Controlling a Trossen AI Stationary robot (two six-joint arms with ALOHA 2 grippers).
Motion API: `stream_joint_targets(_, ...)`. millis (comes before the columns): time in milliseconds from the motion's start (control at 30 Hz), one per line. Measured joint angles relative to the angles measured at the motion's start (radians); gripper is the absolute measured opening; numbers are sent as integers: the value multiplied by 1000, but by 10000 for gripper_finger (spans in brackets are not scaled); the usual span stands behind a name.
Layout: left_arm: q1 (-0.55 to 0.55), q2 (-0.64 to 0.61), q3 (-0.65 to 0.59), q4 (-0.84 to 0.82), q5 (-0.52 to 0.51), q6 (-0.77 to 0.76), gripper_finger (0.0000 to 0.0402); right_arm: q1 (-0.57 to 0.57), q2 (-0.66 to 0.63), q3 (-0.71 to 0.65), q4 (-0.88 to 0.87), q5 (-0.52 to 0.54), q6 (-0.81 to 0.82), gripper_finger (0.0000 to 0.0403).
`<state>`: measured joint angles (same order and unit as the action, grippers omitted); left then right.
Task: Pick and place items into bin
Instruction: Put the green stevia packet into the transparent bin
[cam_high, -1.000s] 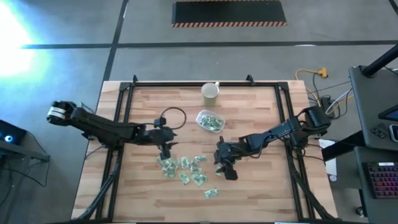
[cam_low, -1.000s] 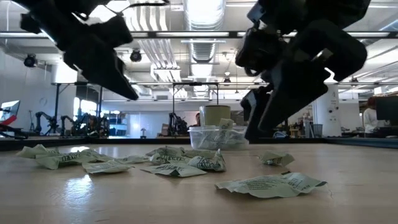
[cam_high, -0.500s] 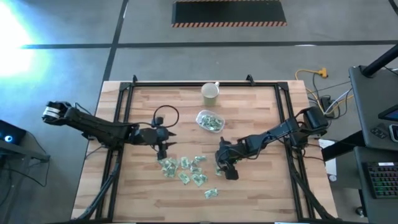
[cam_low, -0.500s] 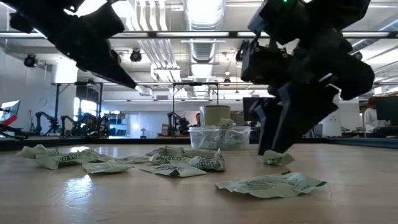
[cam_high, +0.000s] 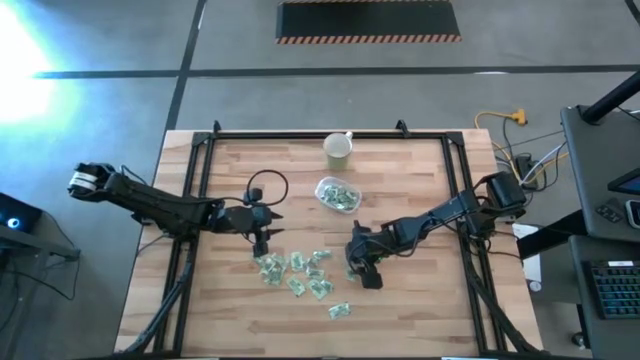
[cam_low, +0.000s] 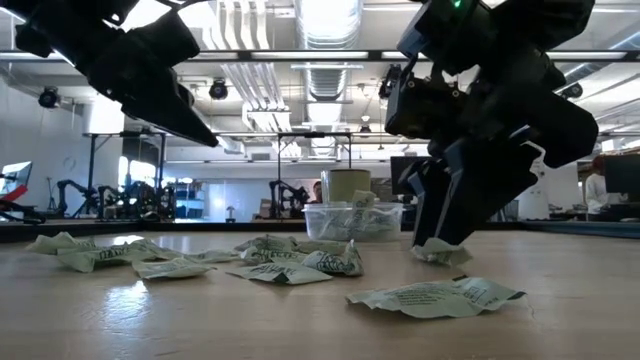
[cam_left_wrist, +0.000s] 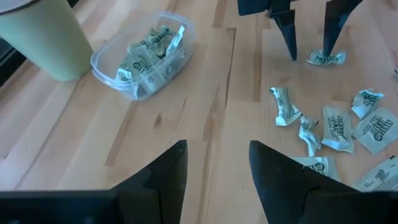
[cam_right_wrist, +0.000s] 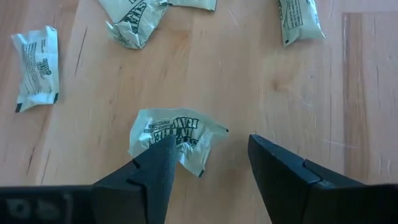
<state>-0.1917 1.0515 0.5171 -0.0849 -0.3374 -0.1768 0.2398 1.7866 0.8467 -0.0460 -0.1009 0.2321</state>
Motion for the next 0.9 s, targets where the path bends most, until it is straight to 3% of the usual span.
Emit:
stream_joint_targets(533,0,2,0,3,0,1,156,0,2,0,2,-1,-53,60)
stream_joint_targets(900,0,1,0,2,0,27,156,1,3,108,1,15,-184,33)
